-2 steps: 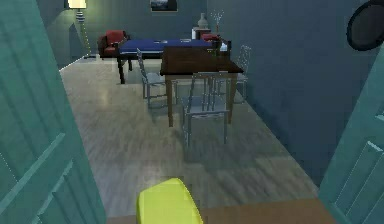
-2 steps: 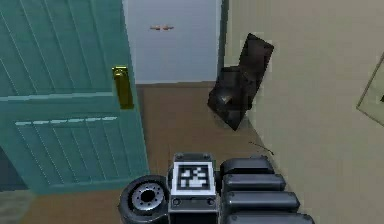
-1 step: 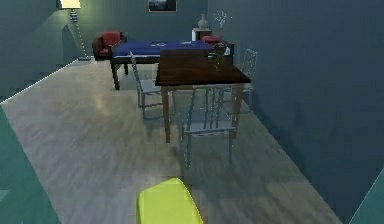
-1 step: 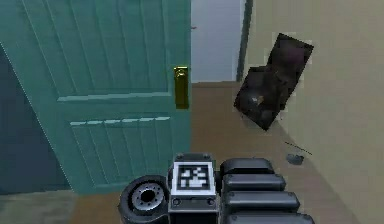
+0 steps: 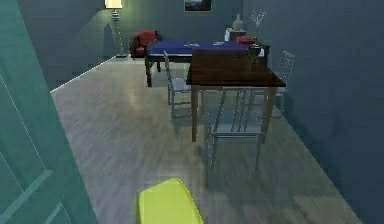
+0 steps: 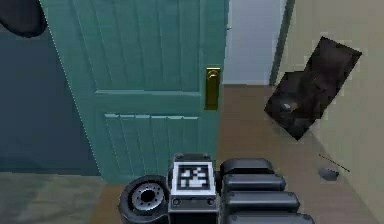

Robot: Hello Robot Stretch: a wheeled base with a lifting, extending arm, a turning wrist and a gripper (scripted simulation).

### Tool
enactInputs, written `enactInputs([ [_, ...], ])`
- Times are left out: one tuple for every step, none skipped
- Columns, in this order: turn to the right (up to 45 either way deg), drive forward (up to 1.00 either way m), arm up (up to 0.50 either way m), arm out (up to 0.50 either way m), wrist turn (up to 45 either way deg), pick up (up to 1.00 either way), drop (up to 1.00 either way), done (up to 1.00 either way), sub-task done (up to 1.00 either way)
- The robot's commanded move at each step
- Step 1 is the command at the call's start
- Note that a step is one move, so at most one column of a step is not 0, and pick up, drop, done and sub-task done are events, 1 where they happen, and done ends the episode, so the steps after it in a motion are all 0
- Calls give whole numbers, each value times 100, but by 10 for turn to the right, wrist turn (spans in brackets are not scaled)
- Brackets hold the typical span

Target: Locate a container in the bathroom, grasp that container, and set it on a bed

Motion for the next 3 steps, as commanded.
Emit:
enactInputs([
  [0, 100, 0, 0, 0, 0, 0, 0, 0],
  [-150, 0, 0, 0, 0, 0, 0, 0, 0],
  [0, 10, 0, 0, 0, 0, 0, 0, 0],
])
